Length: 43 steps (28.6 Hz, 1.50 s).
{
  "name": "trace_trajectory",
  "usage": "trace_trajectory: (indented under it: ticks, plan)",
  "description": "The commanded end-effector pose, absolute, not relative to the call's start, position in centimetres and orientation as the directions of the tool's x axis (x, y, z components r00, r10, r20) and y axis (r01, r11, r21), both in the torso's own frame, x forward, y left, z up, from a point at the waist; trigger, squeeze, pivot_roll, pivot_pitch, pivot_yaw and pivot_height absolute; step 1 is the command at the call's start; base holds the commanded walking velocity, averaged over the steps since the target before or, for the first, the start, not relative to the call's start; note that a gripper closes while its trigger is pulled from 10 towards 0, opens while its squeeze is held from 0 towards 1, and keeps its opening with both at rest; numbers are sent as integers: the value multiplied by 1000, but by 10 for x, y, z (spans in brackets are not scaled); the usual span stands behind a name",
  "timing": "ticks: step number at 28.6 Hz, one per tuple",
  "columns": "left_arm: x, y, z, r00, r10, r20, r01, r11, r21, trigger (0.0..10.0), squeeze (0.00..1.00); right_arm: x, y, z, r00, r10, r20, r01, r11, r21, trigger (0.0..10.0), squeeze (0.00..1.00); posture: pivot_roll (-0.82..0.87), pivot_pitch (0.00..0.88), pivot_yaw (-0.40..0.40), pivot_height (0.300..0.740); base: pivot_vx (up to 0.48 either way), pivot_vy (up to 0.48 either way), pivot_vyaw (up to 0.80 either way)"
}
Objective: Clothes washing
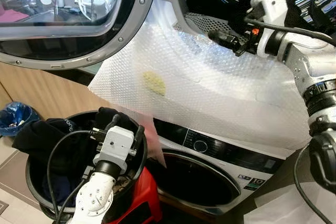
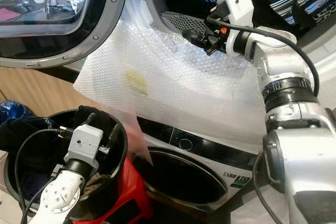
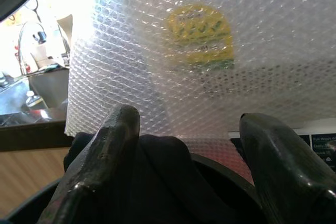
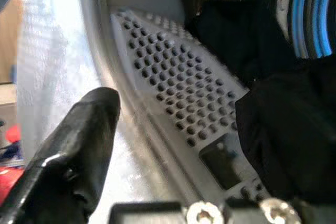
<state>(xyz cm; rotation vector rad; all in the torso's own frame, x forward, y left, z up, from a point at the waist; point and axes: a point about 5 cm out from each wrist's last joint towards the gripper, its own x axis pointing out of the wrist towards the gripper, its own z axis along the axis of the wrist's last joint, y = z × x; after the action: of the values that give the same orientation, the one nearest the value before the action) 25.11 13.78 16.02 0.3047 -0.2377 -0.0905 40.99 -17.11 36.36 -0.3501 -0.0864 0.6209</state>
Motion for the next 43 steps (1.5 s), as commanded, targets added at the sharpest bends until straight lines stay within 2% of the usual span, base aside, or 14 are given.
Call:
trace_trajectory:
  ticks: [1,6,8,12,29,30,31,32,38,43]
  plan:
    - [249,138,160,970,-112,215,40,948,316,10000,0,410,-171,378,836,549,19,-508,785,-354,10000,0,102,114,-117,740,0,0,0]
    - [248,137,160,971,-107,213,37,950,309,10000,0,411,-170,387,858,506,89,-466,839,-280,10000,0,105,110,-118,740,0,0,0]
    - [248,137,160,971,-107,212,37,951,308,10000,0,412,-173,391,886,447,124,-414,882,-227,10000,0,105,107,-117,740,0,0,0]
    - [248,136,159,972,-110,209,41,950,309,10000,0,415,-182,389,938,324,122,-292,931,-220,10000,0,103,99,-114,740,0,0,0]
    - [248,135,159,972,-109,208,41,950,309,10000,0,416,-182,389,944,304,127,-273,938,-213,10000,0,103,99,-114,740,0,0,0]
    - [248,136,158,975,-104,199,37,949,314,10000,0,414,-228,379,984,-25,176,44,994,-101,10000,0,109,121,-102,740,0,0,0]
    - [248,136,158,975,-104,199,37,949,314,10000,0,414,-228,379,984,-25,176,44,994,-101,10000,0,109,121,-102,740,0,0,0]
    - [248,138,159,976,-92,197,25,948,317,10000,0,411,-252,369,960,-196,200,193,981,38,10000,0,109,120,-101,740,0,0,0]
    - [249,138,161,976,-89,200,23,950,311,10000,0,416,-235,360,978,-78,194,63,995,83,10000,0,111,123,-99,740,0,0,0]
    - [249,138,161,976,-90,200,25,951,308,10000,0,418,-228,359,978,-58,199,42,996,84,10000,0,102,120,-96,740,0,0,0]
